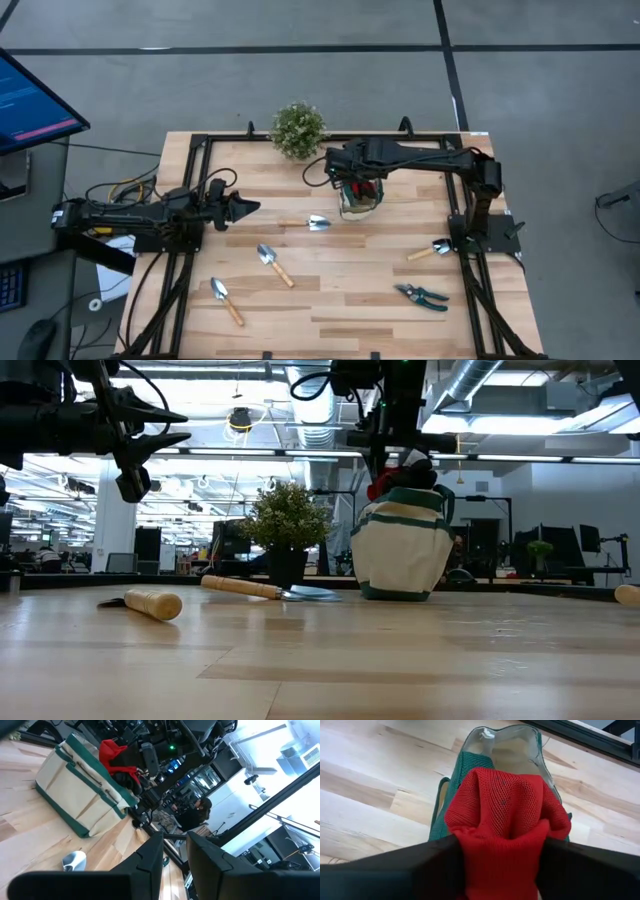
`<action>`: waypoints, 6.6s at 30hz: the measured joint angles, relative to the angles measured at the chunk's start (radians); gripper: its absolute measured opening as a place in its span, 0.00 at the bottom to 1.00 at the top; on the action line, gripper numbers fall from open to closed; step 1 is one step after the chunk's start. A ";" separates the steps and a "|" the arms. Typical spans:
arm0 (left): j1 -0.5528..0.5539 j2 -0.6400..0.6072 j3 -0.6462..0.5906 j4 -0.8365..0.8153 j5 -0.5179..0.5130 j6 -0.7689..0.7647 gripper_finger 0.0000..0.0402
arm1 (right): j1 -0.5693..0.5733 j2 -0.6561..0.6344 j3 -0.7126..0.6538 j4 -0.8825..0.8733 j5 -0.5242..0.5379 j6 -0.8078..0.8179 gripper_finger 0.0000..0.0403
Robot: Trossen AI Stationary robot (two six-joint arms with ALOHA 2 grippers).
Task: Pick & Place Garden tools in Gardening bag
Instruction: Put the red gloves into the white gardening bag, then put the brown trowel into the white gardening bag
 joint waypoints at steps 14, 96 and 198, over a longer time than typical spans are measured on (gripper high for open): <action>0.000 0.000 0.000 0.008 0.000 0.000 0.21 | -0.018 0.000 0.000 -0.005 -0.030 -0.060 0.61; 0.000 0.031 0.000 0.056 -0.003 -0.097 0.21 | 0.690 -0.511 -0.879 0.451 -0.539 0.801 0.82; 0.000 0.031 0.000 0.090 0.015 -0.123 0.21 | 0.295 -0.507 -1.016 0.569 -0.564 0.478 0.75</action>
